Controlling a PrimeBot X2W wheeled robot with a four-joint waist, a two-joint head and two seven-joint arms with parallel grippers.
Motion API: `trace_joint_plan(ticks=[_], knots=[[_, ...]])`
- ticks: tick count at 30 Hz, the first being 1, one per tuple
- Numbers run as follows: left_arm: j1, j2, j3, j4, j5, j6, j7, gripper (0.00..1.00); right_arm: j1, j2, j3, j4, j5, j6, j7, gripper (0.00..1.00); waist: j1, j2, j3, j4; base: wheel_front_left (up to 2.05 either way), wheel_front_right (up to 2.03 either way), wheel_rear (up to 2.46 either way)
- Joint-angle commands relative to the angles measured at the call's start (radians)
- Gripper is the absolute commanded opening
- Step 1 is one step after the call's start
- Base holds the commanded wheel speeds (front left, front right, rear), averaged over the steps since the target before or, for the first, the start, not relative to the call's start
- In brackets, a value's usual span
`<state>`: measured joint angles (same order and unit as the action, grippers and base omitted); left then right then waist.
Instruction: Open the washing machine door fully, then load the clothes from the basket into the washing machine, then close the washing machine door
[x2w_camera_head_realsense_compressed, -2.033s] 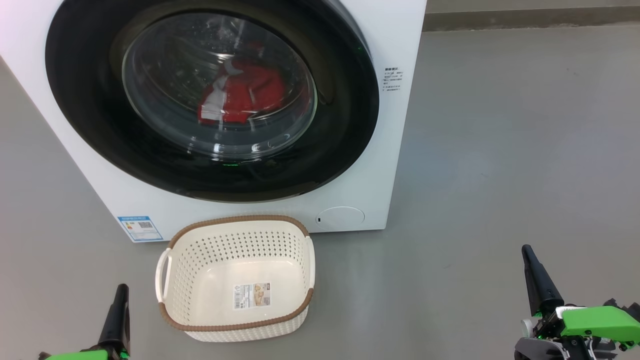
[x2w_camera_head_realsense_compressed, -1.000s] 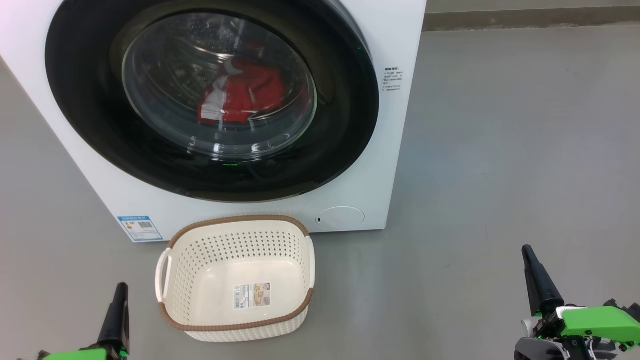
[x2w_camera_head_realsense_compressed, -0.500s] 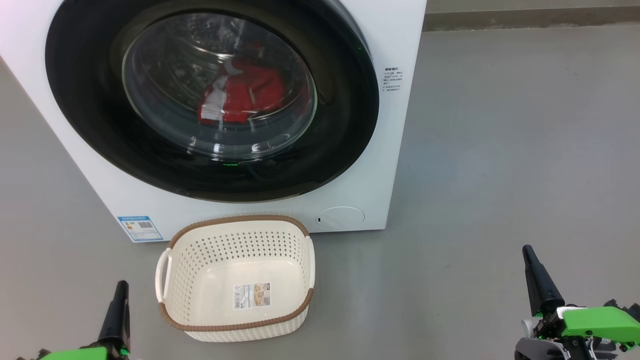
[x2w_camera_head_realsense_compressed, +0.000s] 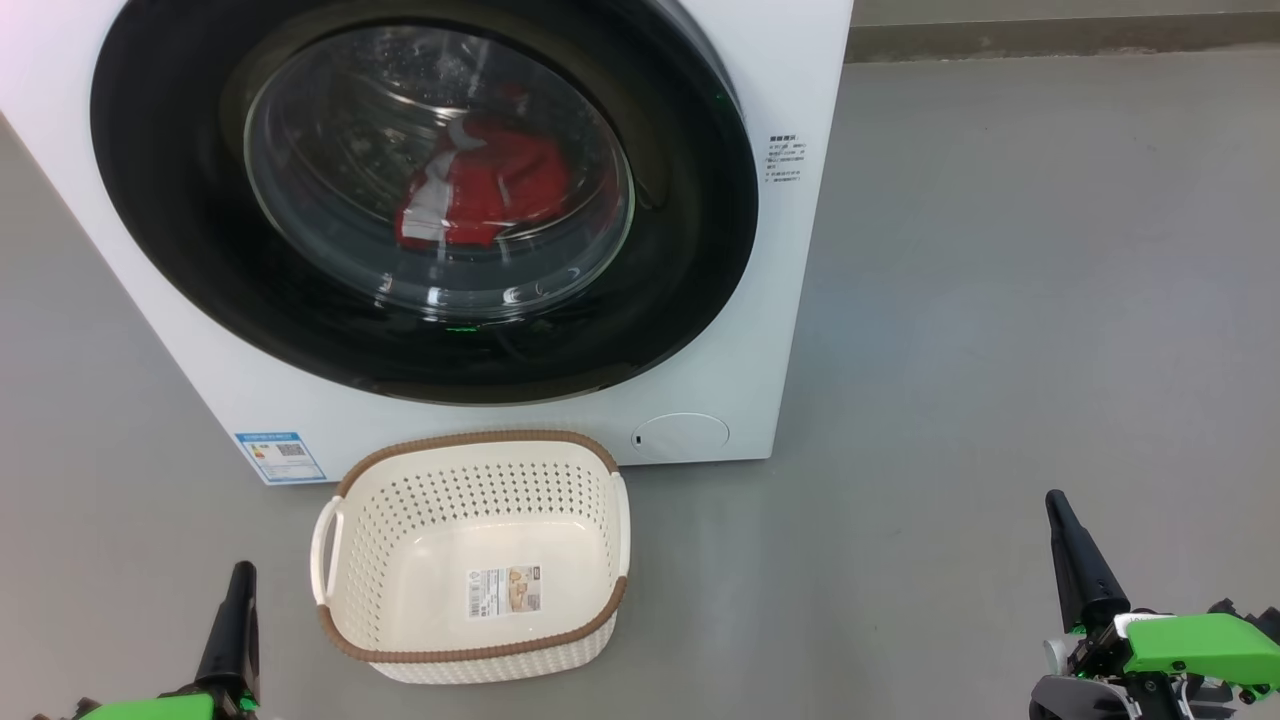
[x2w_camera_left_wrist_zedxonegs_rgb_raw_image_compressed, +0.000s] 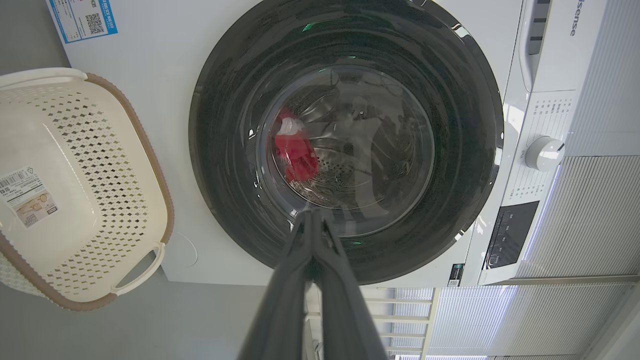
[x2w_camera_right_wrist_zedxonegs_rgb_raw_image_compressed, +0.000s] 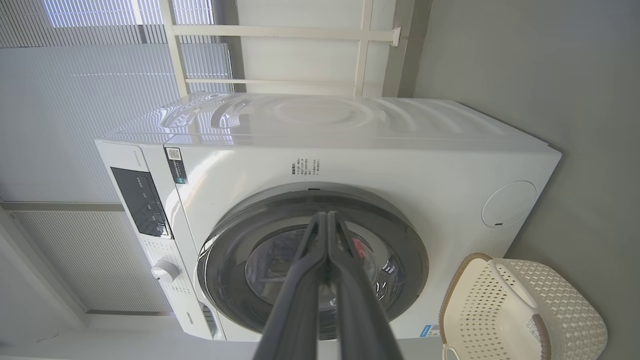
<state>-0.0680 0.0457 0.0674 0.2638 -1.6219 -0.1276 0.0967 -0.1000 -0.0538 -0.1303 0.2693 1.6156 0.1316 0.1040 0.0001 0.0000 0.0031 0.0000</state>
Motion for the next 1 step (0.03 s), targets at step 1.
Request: trace_joint_plan(ticks=[1], knots=[[-0.039, 0.013, 0.035, -0.019, 0.004, -0.003, 0.007, 0.00, -0.007, -0.001, 0.021, -0.025, -0.003, -0.001, 0.005, 0.00, -0.0001, 0.0000, 0.000, 0.000, 0.00, 0.00, 0.00]])
